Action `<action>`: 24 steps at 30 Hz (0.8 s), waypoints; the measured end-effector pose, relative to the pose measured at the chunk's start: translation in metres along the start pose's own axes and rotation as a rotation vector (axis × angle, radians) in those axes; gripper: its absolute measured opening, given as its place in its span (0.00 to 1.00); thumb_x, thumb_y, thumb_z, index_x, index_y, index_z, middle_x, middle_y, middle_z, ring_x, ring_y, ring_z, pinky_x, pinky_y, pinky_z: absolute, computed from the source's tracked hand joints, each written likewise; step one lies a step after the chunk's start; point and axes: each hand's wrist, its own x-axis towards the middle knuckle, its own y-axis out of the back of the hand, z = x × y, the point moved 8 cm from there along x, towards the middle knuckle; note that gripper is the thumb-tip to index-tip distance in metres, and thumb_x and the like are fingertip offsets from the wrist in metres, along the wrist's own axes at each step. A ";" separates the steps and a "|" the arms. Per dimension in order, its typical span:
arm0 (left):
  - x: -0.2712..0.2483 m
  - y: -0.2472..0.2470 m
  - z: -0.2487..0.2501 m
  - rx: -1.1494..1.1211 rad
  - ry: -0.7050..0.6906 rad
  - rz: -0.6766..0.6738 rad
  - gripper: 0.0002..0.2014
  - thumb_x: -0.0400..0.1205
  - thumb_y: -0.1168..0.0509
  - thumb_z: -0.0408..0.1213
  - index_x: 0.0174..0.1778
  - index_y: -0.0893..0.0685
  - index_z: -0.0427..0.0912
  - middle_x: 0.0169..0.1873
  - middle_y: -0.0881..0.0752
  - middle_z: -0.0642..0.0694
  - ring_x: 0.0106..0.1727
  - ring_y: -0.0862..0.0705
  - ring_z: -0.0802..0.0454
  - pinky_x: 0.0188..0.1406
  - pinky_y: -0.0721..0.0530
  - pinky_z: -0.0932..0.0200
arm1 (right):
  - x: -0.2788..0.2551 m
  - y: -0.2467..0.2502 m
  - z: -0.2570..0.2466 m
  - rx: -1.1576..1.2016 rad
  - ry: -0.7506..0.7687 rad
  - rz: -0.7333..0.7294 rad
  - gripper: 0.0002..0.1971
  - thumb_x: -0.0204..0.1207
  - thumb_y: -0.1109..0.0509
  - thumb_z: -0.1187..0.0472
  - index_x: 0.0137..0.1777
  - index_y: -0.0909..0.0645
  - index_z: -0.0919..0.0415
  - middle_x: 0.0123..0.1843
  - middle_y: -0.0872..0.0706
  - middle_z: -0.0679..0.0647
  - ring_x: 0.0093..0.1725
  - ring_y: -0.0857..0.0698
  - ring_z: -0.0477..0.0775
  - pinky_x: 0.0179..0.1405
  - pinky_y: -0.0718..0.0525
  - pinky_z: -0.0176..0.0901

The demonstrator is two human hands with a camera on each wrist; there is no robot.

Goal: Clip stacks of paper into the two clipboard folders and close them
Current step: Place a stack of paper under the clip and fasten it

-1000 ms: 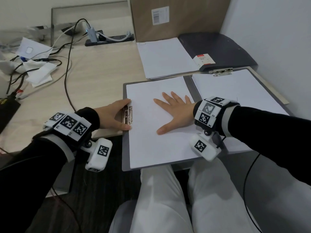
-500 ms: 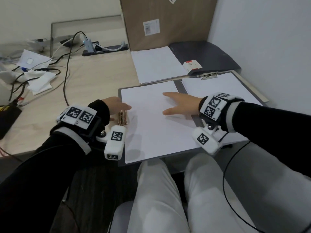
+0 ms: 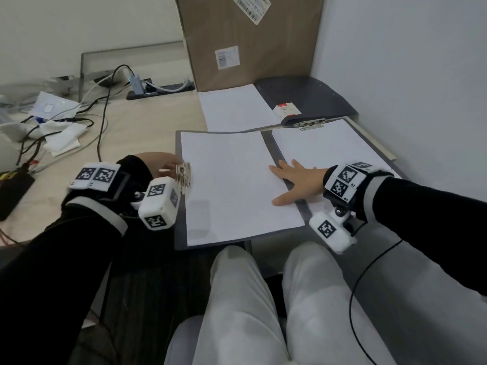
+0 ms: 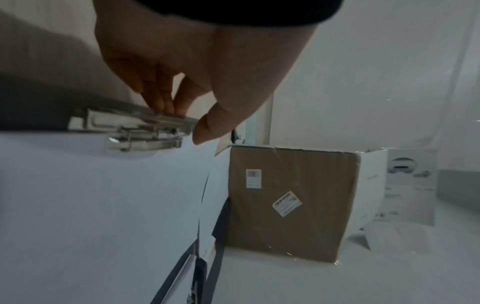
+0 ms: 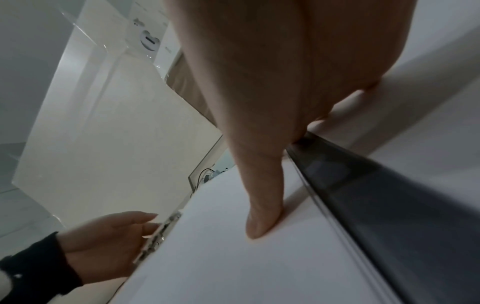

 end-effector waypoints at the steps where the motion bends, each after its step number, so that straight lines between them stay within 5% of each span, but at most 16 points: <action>1: -0.006 0.001 0.002 -0.050 -0.011 -0.018 0.14 0.84 0.42 0.36 0.31 0.27 0.41 0.12 0.22 0.48 0.14 0.23 0.55 0.24 0.25 0.65 | -0.001 0.001 0.000 0.016 0.006 -0.004 0.52 0.71 0.36 0.31 0.83 0.67 0.43 0.85 0.68 0.45 0.84 0.69 0.54 0.81 0.61 0.66; 3: -0.022 -0.005 0.009 -0.099 -0.055 -0.095 0.05 0.82 0.38 0.38 0.44 0.19 0.42 0.24 0.16 0.46 0.21 0.17 0.53 0.27 0.18 0.63 | -0.001 0.001 -0.001 0.057 0.015 -0.008 0.51 0.72 0.37 0.31 0.83 0.67 0.43 0.85 0.68 0.46 0.84 0.70 0.54 0.82 0.62 0.62; 5: -0.037 -0.019 0.021 -0.099 -0.170 -0.245 0.14 0.83 0.39 0.35 0.62 0.22 0.53 0.37 0.11 0.47 0.31 0.11 0.50 0.33 0.11 0.57 | -0.001 0.001 -0.002 0.091 0.015 -0.007 0.49 0.72 0.39 0.30 0.83 0.67 0.42 0.86 0.67 0.46 0.84 0.69 0.54 0.83 0.62 0.60; 7: -0.054 -0.035 0.034 -0.116 -0.277 -0.364 0.25 0.83 0.42 0.29 0.70 0.29 0.62 0.50 0.10 0.48 0.40 0.09 0.48 0.40 0.09 0.50 | -0.002 0.001 -0.004 0.131 0.020 0.002 0.47 0.74 0.41 0.31 0.83 0.66 0.42 0.86 0.64 0.46 0.84 0.67 0.54 0.83 0.61 0.57; 9: -0.067 -0.044 0.050 -0.137 -0.366 -0.404 0.27 0.84 0.45 0.26 0.75 0.33 0.58 0.57 0.14 0.46 0.43 0.08 0.50 0.39 0.09 0.52 | -0.010 0.009 -0.007 0.246 0.066 0.067 0.43 0.77 0.40 0.35 0.85 0.59 0.46 0.87 0.58 0.48 0.86 0.59 0.53 0.83 0.57 0.49; 13: -0.085 -0.059 0.083 -0.190 -0.440 -0.411 0.18 0.87 0.46 0.43 0.70 0.23 0.43 0.64 0.17 0.40 0.54 0.13 0.47 0.46 0.09 0.51 | -0.053 0.045 -0.011 0.614 0.197 0.328 0.36 0.77 0.40 0.37 0.83 0.43 0.47 0.83 0.40 0.40 0.82 0.40 0.44 0.79 0.44 0.42; 16: -0.103 -0.081 0.108 -0.290 -0.494 -0.428 0.16 0.86 0.47 0.50 0.56 0.18 0.46 0.52 0.15 0.43 0.48 0.13 0.46 0.48 0.10 0.51 | -0.095 0.062 -0.027 0.816 0.358 0.340 0.38 0.71 0.43 0.34 0.82 0.42 0.42 0.80 0.35 0.35 0.76 0.33 0.38 0.75 0.35 0.45; 19: -0.122 -0.117 0.131 -0.348 -0.529 -0.513 0.15 0.86 0.47 0.47 0.63 0.23 0.46 0.59 0.20 0.44 0.52 0.16 0.40 0.52 0.12 0.49 | -0.122 0.084 -0.027 0.932 0.418 0.366 0.42 0.64 0.46 0.29 0.81 0.40 0.42 0.77 0.30 0.40 0.73 0.26 0.44 0.72 0.27 0.50; 22: -0.130 -0.159 0.141 -0.222 -0.576 -0.547 0.22 0.86 0.45 0.42 0.78 0.33 0.52 0.74 0.27 0.51 0.70 0.23 0.44 0.63 0.19 0.48 | -0.146 0.106 -0.004 1.169 0.411 0.442 0.41 0.72 0.58 0.26 0.81 0.37 0.47 0.78 0.26 0.46 0.68 0.18 0.51 0.69 0.22 0.55; 24: -0.138 -0.189 0.141 -0.130 -0.591 -0.560 0.25 0.87 0.46 0.39 0.80 0.38 0.58 0.75 0.29 0.56 0.77 0.30 0.50 0.73 0.30 0.46 | -0.168 0.113 0.019 1.324 0.396 0.463 0.40 0.76 0.62 0.28 0.78 0.32 0.51 0.72 0.19 0.50 0.62 0.12 0.55 0.61 0.16 0.53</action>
